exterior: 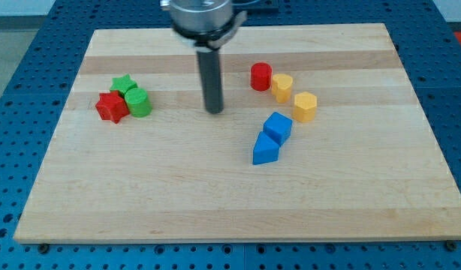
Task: Slide the yellow heart diagonal to the hexagon
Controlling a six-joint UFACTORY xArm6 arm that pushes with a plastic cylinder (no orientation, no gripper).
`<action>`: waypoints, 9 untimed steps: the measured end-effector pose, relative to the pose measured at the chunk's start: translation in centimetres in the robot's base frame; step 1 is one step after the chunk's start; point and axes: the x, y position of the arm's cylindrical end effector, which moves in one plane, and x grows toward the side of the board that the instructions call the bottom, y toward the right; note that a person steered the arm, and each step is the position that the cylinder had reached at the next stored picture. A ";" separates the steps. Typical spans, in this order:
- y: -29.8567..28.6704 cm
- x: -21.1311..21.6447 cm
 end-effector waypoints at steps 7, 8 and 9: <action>8.8 -5.1; 11.6 -7.2; 15.2 -7.7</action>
